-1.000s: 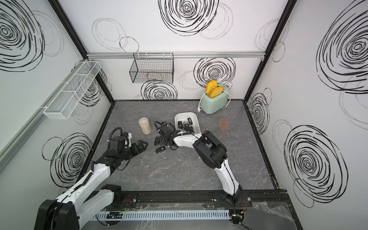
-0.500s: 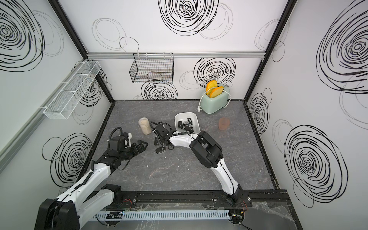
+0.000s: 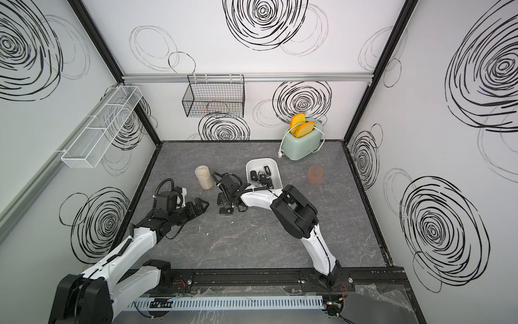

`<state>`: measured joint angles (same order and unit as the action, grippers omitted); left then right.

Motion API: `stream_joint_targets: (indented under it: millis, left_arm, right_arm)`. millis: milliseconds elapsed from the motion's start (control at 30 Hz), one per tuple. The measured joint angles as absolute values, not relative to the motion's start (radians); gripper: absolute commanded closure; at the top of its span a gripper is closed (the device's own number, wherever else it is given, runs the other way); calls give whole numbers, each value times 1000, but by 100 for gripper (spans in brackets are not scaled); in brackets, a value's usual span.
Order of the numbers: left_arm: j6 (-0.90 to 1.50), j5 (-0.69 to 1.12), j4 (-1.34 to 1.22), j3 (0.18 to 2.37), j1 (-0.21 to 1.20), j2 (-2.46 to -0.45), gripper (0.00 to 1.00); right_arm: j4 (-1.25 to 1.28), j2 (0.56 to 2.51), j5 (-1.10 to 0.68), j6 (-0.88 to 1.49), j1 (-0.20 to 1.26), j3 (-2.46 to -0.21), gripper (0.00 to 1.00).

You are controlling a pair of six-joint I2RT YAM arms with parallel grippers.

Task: Place the car key into the storage box
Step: Pick up the car key from the center of the board, then place the car key in the storage box.

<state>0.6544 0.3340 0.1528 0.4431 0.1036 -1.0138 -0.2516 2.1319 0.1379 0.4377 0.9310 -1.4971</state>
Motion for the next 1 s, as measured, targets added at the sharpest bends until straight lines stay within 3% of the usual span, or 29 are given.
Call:
stream_joint_targets:
  millis: [500, 1000]
  left_arm:
    - [656, 344, 138, 509, 187, -1108, 2]
    - [648, 297, 118, 532, 299, -1140, 2]
  right_arm:
    - [-95, 1707, 28, 460, 766, -1177, 69]
    - [-88, 1692, 126, 390, 598, -1081, 68]
